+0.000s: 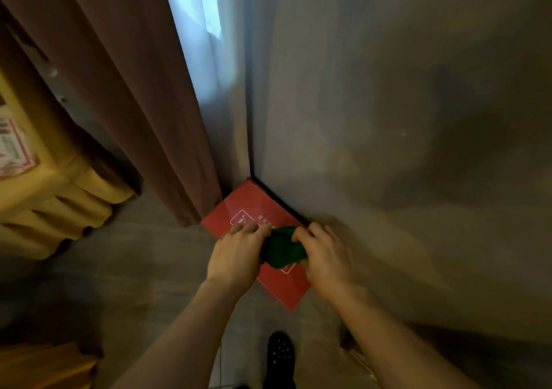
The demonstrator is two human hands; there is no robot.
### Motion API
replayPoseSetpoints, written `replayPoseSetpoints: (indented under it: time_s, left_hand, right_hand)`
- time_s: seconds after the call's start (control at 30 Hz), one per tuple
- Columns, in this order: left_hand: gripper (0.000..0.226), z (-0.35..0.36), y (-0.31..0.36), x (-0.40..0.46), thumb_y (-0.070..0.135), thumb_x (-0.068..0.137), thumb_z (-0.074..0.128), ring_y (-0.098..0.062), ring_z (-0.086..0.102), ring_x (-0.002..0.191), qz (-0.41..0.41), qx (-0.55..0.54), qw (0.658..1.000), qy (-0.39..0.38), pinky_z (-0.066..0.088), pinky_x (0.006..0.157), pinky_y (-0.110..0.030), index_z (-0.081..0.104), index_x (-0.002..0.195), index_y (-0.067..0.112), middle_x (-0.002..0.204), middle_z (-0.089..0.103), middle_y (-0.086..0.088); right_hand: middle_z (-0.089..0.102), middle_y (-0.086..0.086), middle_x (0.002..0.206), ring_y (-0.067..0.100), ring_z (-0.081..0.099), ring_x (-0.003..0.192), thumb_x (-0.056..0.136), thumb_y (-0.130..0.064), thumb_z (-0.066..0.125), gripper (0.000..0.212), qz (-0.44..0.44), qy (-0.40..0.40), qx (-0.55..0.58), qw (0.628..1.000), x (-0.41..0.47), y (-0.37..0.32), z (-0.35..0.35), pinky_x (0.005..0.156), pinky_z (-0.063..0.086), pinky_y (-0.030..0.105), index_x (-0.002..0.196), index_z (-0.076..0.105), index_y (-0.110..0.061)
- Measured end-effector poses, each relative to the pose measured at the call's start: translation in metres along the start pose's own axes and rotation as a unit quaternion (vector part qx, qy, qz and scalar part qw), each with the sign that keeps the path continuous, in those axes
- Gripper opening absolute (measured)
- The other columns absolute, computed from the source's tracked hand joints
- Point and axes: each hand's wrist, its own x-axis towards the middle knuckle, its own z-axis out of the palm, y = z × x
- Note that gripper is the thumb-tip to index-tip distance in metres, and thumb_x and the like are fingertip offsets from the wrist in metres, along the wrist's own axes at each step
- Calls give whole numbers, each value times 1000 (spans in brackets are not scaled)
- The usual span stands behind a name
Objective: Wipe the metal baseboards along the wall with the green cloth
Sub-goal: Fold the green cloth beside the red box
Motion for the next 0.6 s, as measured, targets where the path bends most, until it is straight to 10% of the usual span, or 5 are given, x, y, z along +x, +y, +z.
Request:
replayPoseSetpoints:
  time_s: [0.6]
  left_hand:
    - [41,-140,74,-97,19,84,72,-23,57,105,189,53,977,82,48,68,-35,57,121,30,111,60,7]
  right_hand:
    - [52,-1,111,23,48,107,84,-11,62,35,92,129,-11,987,-150,-68,-141,68,36,32,114,53,-26]
